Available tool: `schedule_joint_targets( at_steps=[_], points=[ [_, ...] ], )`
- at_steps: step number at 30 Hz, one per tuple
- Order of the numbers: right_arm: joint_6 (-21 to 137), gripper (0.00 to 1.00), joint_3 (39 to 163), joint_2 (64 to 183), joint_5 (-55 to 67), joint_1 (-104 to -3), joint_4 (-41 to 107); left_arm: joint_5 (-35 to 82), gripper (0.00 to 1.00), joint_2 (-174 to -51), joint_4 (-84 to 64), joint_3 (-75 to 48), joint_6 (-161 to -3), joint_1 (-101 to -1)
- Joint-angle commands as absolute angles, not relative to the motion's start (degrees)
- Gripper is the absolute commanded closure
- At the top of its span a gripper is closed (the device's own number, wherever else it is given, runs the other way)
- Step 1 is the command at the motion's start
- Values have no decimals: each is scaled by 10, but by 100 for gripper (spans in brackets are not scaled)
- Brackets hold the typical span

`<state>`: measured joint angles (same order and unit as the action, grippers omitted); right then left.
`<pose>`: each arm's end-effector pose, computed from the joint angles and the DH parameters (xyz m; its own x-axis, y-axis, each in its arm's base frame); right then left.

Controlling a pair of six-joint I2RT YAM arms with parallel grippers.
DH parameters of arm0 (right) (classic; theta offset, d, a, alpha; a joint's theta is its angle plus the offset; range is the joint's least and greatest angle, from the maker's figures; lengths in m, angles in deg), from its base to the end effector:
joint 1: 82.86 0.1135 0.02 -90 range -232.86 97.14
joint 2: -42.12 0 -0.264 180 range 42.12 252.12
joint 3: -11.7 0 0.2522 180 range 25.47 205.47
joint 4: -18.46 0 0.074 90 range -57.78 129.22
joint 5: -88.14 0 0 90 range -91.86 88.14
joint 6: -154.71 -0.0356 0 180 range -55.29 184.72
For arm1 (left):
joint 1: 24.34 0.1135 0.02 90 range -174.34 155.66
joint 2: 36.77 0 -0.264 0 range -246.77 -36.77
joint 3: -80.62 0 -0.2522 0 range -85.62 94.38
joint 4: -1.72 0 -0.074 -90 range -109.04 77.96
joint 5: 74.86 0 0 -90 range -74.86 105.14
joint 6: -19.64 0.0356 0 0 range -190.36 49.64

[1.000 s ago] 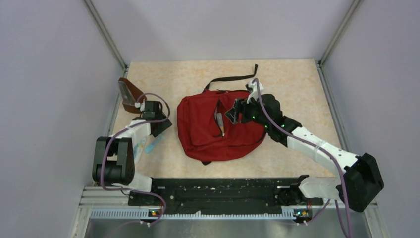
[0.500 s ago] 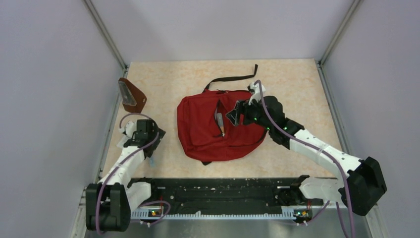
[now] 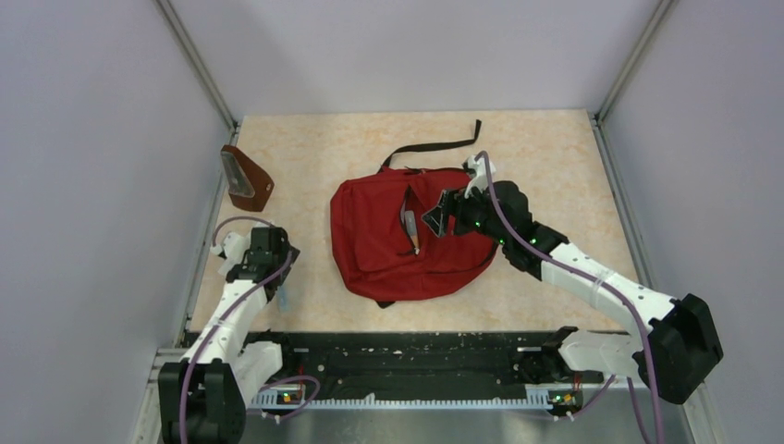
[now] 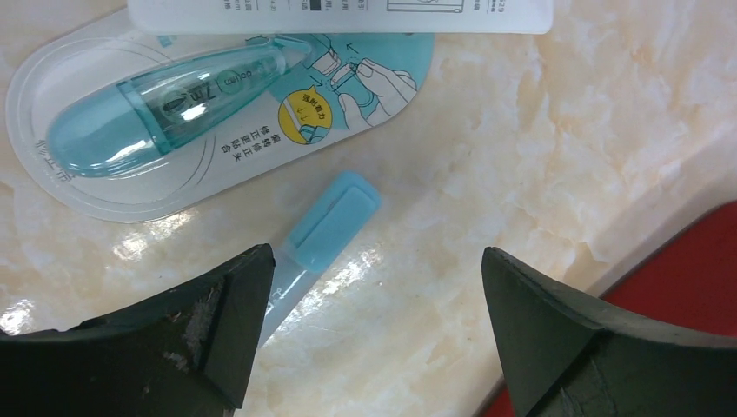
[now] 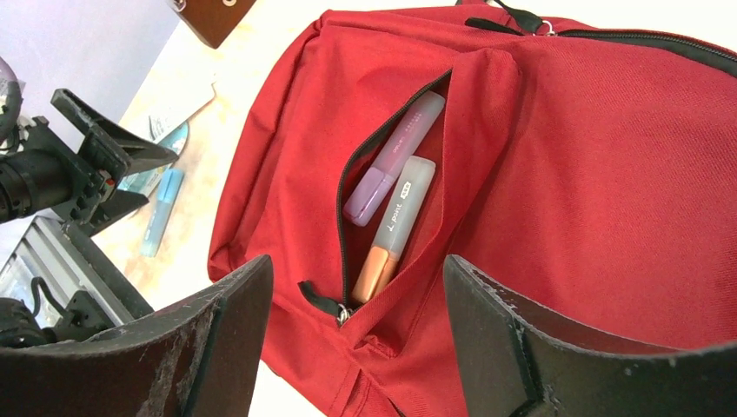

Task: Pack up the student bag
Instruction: Adjust the stationery at the center of the board, then pick up the stationery from the center of the board.

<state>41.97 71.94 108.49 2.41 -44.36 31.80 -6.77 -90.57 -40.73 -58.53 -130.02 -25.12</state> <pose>0.2082 0.1690 0.2919 -0.5018 0.0934 -0.8599 -0.5224 0.7597 0.3873 0.1708 0.0110 0.1819 -0.2438 -0.7975 -0.5519 -0.8110 0.4797 -0.3349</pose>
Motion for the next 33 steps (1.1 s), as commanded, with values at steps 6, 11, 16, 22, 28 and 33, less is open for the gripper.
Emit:
schedule_joint_targets(
  at_steps=[6,11,16,22,28,33],
  points=[
    [410,31,714,1075,28,-441,300,-66,22,-939,-392,-581,-1262,-248],
    [409,32,713,1069,23,-441,305,-54,33,-967,-385,-580,-1250,-248],
    [408,32,707,1059,16,-441,308,-45,36,-989,-384,-576,-1240,-232],
    [410,32,706,1054,10,-441,311,3,49,-1015,-375,-575,-1237,-232],
    [411,32,706,1051,8,-441,312,33,65,-1043,-365,-569,-1230,-232],
    [411,32,707,1049,7,-441,315,42,78,-1050,-361,-558,-1216,-233]
  ],
)
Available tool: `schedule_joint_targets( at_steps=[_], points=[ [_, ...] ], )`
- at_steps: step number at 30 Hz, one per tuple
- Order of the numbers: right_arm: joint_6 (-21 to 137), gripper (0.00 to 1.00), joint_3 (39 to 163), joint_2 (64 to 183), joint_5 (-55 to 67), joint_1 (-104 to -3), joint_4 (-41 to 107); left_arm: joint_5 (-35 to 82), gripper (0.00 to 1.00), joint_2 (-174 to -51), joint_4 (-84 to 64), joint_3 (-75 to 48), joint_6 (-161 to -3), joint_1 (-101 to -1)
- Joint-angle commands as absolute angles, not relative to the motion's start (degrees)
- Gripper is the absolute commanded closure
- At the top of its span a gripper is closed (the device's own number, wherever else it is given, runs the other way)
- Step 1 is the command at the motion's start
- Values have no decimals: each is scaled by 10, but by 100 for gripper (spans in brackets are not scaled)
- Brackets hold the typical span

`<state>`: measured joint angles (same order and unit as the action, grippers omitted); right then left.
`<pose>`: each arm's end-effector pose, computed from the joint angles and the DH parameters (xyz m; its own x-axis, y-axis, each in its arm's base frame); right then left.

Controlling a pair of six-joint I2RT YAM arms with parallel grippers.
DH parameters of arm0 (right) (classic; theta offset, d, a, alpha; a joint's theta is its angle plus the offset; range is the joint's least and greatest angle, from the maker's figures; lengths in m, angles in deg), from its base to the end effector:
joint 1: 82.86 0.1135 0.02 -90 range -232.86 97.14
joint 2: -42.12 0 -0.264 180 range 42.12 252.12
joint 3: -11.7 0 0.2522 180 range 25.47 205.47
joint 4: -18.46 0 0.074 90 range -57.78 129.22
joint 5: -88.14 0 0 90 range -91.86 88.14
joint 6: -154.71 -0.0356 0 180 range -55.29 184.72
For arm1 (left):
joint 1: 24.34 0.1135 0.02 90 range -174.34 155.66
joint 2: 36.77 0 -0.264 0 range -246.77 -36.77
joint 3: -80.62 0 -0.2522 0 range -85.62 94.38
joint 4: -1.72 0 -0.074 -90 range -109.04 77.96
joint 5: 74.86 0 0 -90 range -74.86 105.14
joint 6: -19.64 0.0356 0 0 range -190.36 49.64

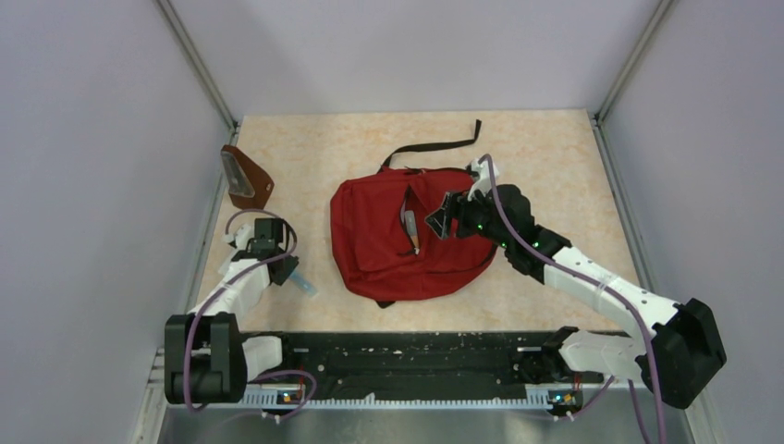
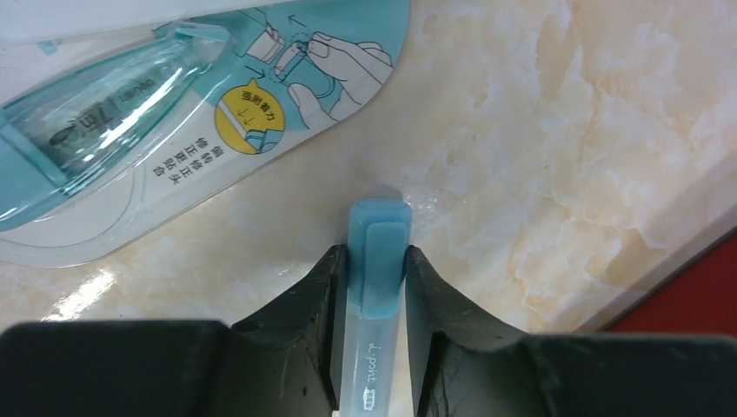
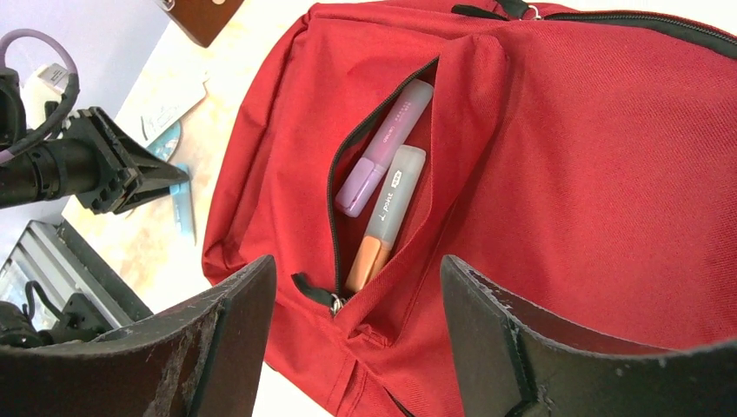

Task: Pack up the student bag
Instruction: Pick up the stationery from the center of the board.

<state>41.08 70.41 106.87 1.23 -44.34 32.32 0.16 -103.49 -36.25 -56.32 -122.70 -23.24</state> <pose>0.2032 0.1642 0.2885 -0.5091 0.1063 -0.8541 -0.4993 0.7718 0.3937 0.1980 0.0130 0.1594 -0.4256 -0.7731 -0.4704 -0.7828 0.5753 -0.2372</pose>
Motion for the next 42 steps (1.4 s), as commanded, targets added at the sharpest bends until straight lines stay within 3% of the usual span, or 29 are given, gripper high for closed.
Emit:
schedule_joint_targets(
  at_steps=[1,5,17,30,37,39,42],
  points=[
    [411,32,708,1048,6,-441,315,43,80,-1047,-362,-553,-1210,-233],
    [412,32,712,1045,11,-441,318,56,88,-1010,-363,-543,-1177,-235],
    [412,24,714,1059,146,-414,214,135,88,-821,-347,-478,-1219,-325],
    [399,27,806,1206,135,-319,205,180,87,-878,-164,-435,-1319,-497],
    [391,37,832,1247,131,-307,203,173,87,-892,-126,-440,-1337,-540],
    [387,47,836,1254,130,-307,206,170,87,-893,-126,-443,-1337,-543],
    [379,69,835,1258,119,-306,210,170,87,-891,-107,-451,-1339,-544]
  ],
)
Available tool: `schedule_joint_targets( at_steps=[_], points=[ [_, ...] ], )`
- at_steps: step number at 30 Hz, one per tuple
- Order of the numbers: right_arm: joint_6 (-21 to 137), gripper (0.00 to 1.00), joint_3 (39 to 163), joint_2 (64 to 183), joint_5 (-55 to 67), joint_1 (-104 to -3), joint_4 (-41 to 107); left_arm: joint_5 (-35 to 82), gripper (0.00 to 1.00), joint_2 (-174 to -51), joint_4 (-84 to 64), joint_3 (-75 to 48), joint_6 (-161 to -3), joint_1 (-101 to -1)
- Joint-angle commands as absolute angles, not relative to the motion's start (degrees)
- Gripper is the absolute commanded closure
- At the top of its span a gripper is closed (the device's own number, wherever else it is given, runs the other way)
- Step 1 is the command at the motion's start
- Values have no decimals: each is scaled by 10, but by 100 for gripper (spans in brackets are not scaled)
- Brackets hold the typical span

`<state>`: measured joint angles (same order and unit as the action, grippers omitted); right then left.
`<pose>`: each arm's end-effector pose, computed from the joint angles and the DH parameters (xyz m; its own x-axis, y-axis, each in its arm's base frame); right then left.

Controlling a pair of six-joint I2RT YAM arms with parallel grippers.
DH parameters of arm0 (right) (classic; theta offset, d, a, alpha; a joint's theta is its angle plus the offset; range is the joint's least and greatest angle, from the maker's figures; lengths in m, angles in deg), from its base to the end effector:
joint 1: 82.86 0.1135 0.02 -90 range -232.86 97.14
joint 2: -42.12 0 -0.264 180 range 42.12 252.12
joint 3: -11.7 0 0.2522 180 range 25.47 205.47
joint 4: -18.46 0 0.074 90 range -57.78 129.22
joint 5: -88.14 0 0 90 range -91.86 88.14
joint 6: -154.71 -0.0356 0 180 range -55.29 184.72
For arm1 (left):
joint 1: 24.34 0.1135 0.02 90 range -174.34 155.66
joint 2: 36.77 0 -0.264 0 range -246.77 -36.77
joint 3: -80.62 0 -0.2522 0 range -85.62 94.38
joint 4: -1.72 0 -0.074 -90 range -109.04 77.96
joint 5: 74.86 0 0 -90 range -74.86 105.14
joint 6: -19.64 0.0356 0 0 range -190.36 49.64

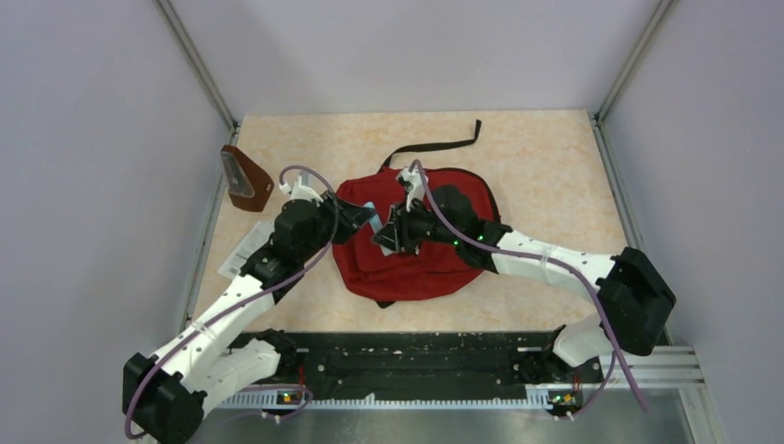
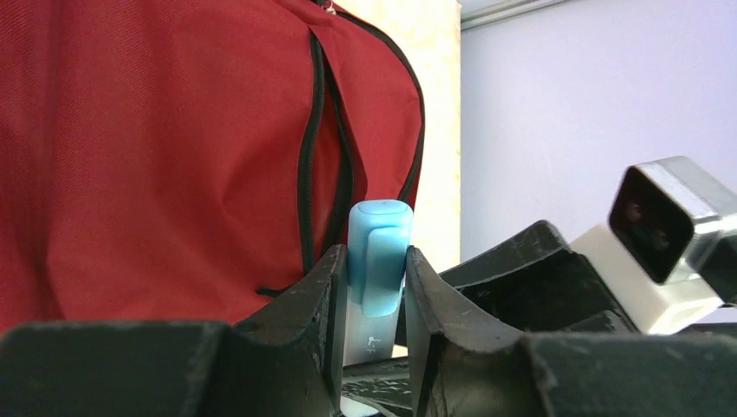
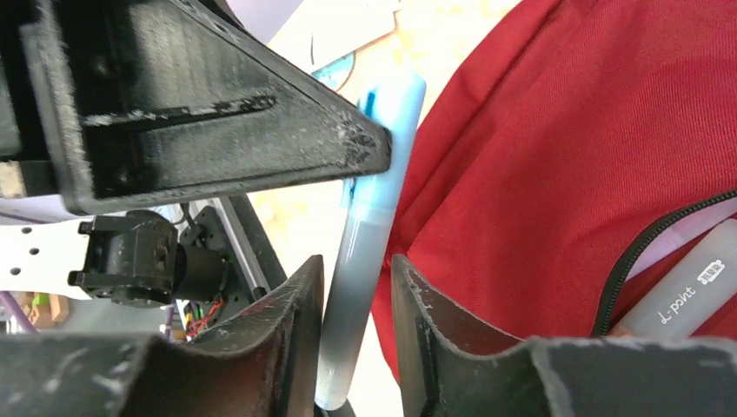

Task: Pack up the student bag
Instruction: Pick up the stationery from the center of the board.

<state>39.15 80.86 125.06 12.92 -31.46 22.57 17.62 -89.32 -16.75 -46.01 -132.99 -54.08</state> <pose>0.2023 0.2680 0.2821 -0.5643 -0.0382 -0.8247 -0.7357 0.4766 0.4813 0.1868 -0.1085 0.2935 -0.5929 -0.6831 -0.4264 0.0105 0.5230 -0.8523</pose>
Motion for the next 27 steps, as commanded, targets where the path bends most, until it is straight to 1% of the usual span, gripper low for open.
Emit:
schedule_joint_targets(
  at_steps=[1,2,3,4,5,8,10,11,13,15,20,23,27],
  points=[
    [376,82,836,1258,108,-306,217,169,86,-889,-104,-452,-1339,-544],
    [373,92,835,1256,95,-306,225,168,85,-888,-103,-454,-1336,-544],
    [371,99,836,1253,81,-306,234,166,79,-888,-104,-452,-1331,-544],
    [371,100,838,1249,56,-307,246,163,71,-887,-109,-450,-1322,-544],
    [375,100,839,1242,35,-307,260,158,56,-886,-116,-445,-1309,-544],
    [385,100,843,1222,-15,-322,309,103,25,-880,-168,-425,-1264,-543],
    [385,100,845,1213,-17,-349,344,71,10,-869,-206,-413,-1234,-538],
    [383,100,843,1210,-17,-363,359,59,5,-864,-222,-406,-1216,-533],
    [383,100,837,1207,-17,-395,382,57,2,-855,-249,-399,-1187,-514],
    [385,100,834,1213,-24,-421,405,78,2,-848,-271,-398,-1166,-483],
    [403,100,851,1247,-25,-446,441,188,2,-844,-294,-414,-1148,-381],
    [420,100,874,1271,11,-446,447,206,2,-844,-296,-420,-1134,-359],
    [437,100,892,1288,57,-446,447,192,2,-854,-317,-413,-1116,-350]
  ],
)
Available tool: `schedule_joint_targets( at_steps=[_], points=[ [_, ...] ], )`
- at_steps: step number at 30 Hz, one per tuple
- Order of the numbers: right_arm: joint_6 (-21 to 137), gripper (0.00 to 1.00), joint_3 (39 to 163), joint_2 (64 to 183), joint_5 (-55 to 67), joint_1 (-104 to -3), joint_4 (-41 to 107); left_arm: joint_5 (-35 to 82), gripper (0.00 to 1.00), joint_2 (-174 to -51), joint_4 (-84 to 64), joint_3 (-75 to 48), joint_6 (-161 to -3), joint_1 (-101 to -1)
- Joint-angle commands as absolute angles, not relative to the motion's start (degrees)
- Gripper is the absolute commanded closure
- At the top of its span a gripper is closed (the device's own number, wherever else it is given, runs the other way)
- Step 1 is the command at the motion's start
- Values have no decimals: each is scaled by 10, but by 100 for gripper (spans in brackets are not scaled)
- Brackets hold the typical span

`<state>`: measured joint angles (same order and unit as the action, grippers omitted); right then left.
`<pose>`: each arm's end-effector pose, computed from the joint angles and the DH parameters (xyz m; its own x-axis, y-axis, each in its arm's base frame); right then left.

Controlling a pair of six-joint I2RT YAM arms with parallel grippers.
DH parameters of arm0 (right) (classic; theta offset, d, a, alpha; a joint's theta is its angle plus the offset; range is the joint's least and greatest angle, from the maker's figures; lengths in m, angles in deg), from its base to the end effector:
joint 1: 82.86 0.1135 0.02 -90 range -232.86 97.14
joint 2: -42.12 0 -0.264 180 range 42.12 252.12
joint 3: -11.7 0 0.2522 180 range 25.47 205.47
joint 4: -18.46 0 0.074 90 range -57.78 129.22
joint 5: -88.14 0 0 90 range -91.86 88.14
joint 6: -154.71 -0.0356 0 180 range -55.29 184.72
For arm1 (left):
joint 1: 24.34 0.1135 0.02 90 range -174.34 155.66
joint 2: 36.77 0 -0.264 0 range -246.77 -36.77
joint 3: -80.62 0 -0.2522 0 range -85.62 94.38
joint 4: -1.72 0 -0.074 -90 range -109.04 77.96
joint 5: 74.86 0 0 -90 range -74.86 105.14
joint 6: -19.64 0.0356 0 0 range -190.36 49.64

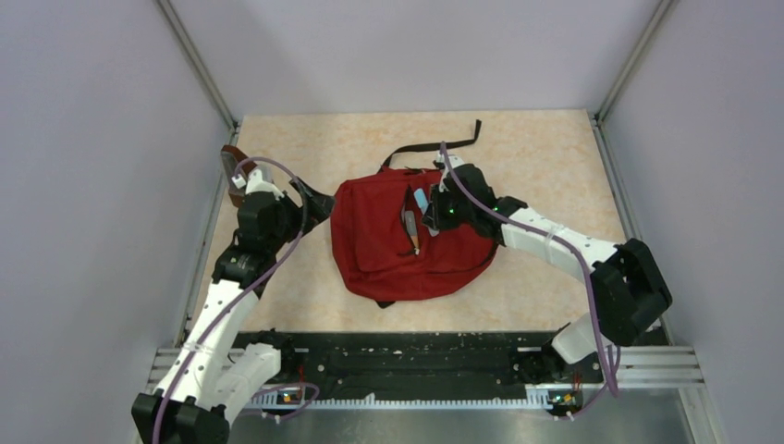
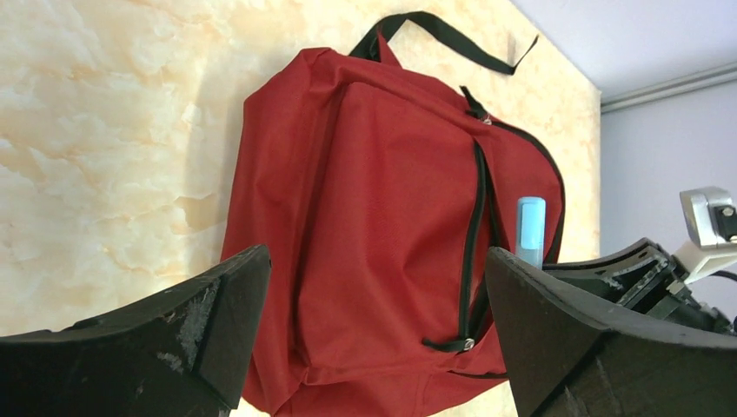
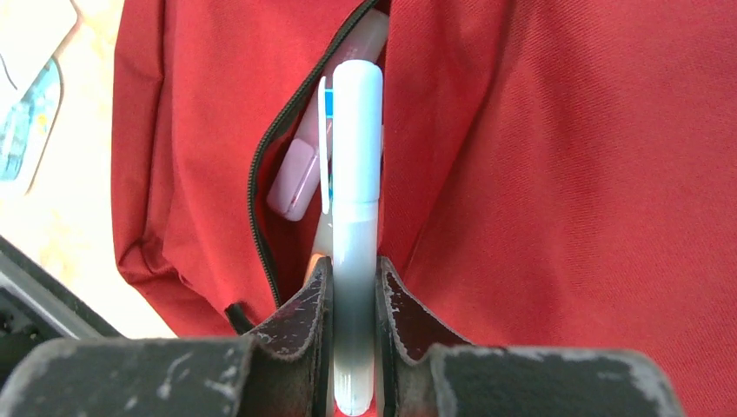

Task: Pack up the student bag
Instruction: Pick up the stationery from the center of the board, then place the stationery in the student bag.

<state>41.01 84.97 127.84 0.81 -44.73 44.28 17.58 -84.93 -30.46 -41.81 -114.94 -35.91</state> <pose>0.2606 0.2067 0.2545 -0.7056 -0.0434 -0.7073 -0.3953 0.8525 0.3420 0.1895 -0.0403 0.3090 -0.4377 -0.6262 -0.6452 -0.0960 0.7460 -0.6589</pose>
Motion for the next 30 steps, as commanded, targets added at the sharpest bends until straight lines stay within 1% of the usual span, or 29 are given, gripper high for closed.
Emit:
schedule_joint_targets(
  at_steps=[1,7,11,14,20,26,30],
  points=[
    [439,100,896,1292,64,-446,451,185,2,-856,-323,-411,-1114,-348],
    [429,100,917,1306,73,-446,464,176,2,-857,-324,-417,-1100,-339],
    [400,100,912,1305,110,-443,433,177,2,-856,-320,-425,-1101,-337],
    [390,100,914,1304,111,-429,421,175,2,-854,-318,-430,-1100,-336],
    [367,100,930,1330,31,-409,456,170,2,-852,-316,-438,-1099,-334],
    [326,100,904,1331,-37,-408,460,161,2,-847,-325,-438,-1091,-332],
    [320,100,893,1325,-54,-408,462,157,2,-843,-332,-438,-1084,-331]
  ],
)
